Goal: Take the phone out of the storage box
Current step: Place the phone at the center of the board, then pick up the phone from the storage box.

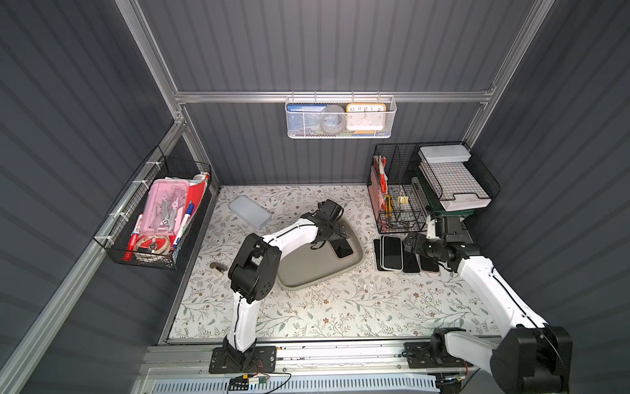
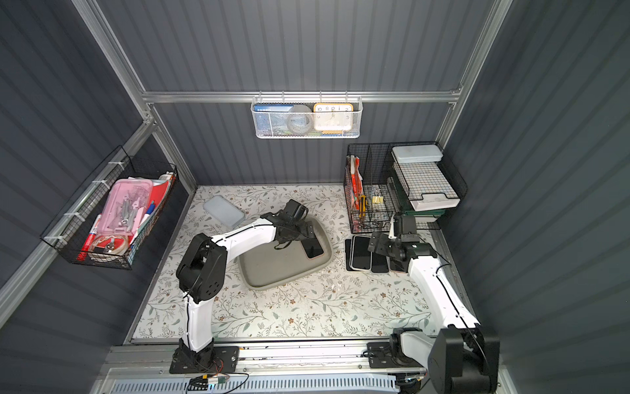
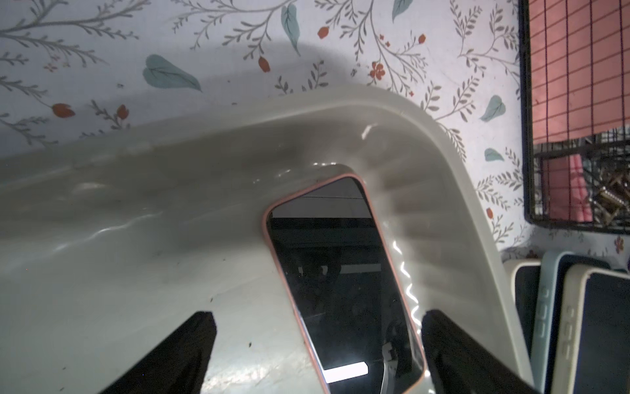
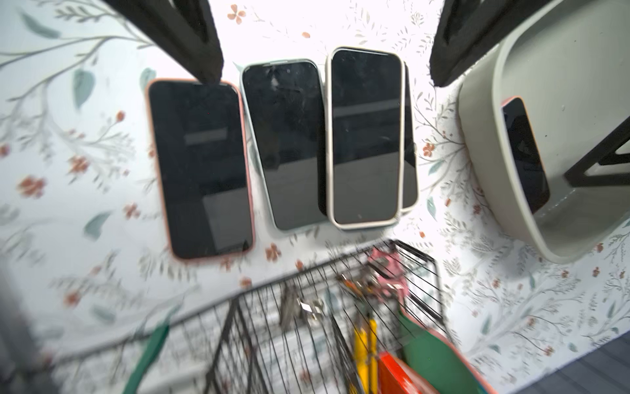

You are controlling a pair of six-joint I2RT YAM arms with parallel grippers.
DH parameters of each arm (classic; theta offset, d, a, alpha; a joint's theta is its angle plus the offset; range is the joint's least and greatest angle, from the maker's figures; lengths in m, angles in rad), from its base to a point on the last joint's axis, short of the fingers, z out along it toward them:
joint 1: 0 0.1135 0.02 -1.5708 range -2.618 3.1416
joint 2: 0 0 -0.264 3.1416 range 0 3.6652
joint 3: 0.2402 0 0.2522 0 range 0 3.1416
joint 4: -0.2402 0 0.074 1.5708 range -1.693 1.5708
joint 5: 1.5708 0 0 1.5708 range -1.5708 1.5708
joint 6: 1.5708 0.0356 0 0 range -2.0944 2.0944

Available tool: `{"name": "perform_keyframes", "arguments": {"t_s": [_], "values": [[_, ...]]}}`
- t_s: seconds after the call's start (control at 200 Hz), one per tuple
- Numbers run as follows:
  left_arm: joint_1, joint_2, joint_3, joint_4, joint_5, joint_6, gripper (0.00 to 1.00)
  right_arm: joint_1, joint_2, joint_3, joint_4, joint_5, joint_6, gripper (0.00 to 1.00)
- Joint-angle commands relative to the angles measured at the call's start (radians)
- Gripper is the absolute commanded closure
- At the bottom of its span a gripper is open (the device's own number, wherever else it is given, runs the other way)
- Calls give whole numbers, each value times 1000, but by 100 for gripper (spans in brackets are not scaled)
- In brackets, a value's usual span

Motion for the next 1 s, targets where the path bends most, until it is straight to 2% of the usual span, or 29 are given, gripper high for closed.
{"name": "perform_keyframes", "arguments": {"t_s": [0.0,0.255,0.44,0.635,0.781,0.996], "values": [[-24,53,70,-105,-87,-83,1,53,1,33,-52,156,-24,1],[-61,133,163,-163,-122,-180,1,169,-25,34,-41,236,-44,1],[-68,189,209,-208,-132,-229,1,181,-107,11,-36,222,-48,1],[-79,280,335,-274,-121,-242,1,181,-214,-36,-5,254,-66,1],[-88,330,418,-340,-129,-246,1,179,-241,-41,-10,258,-73,1],[-90,326,361,-327,-81,-253,1,178,-272,-47,-16,278,-73,1]]}}
